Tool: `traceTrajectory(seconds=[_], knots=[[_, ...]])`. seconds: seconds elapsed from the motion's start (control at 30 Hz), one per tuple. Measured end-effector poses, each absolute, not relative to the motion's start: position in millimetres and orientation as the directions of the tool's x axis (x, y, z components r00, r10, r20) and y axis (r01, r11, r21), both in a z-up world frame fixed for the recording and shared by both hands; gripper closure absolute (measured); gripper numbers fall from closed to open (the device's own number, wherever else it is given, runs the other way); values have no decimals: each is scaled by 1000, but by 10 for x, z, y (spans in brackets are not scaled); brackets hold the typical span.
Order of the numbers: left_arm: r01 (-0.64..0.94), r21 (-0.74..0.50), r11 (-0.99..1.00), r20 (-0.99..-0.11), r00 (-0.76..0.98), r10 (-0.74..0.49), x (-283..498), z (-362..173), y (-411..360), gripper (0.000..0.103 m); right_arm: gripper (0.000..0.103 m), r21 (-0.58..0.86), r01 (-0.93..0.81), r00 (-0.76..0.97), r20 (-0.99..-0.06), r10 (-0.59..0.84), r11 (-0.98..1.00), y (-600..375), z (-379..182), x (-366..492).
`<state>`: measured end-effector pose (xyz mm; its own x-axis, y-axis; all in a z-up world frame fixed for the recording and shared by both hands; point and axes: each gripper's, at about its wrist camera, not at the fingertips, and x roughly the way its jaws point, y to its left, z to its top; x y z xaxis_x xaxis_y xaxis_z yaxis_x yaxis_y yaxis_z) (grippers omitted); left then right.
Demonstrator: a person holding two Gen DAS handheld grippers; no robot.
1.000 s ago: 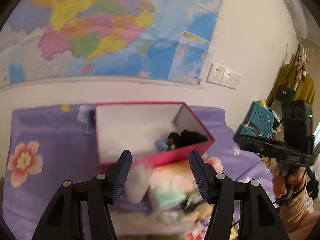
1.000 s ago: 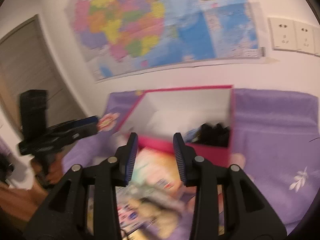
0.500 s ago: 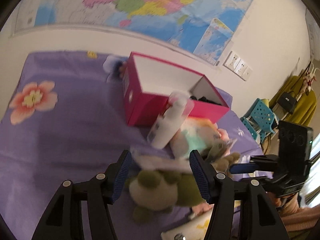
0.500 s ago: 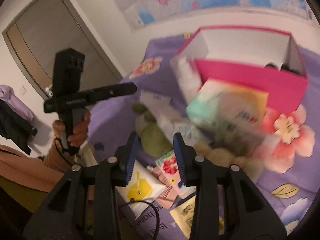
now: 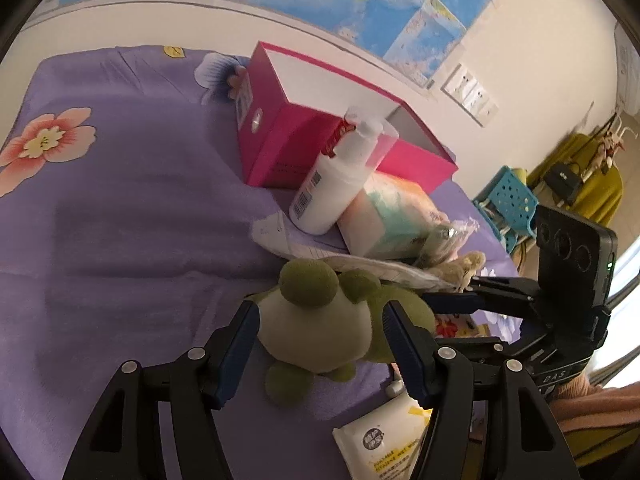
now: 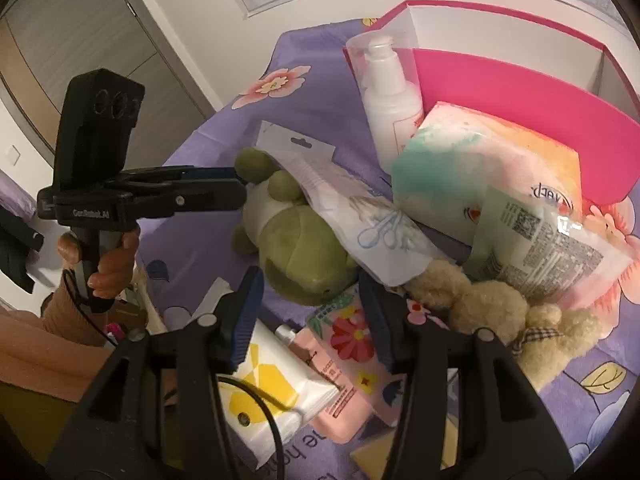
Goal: Organize soft objects
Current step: 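Grasp the green frog plush with the right gripper, then carry the frog plush over the pink box and release it inside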
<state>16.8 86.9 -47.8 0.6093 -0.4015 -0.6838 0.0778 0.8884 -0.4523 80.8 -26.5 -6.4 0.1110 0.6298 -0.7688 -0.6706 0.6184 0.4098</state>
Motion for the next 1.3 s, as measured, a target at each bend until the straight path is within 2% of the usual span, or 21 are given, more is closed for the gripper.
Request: traceTrajectory(seconds=[0.2, 0.5, 0.97, 1.3], knots=[[88, -449, 889, -694, 592, -409, 236, -569, 811, 31, 55, 419, -661, 140, -746, 651, 622, -257, -108, 820], [91, -431, 898, -683, 618, -390, 102, -425, 733, 29, 57, 416, -678, 165, -717, 677, 606, -267, 24, 729], [154, -322, 934, -565, 761, -320, -247, 433, 550, 29, 57, 376, -750, 264, -584, 767, 545, -393, 777, 569], [203, -231, 952, -477, 829, -293, 8, 966, 422, 29, 57, 340, -760, 362, -489, 794, 555, -605, 1273, 825]])
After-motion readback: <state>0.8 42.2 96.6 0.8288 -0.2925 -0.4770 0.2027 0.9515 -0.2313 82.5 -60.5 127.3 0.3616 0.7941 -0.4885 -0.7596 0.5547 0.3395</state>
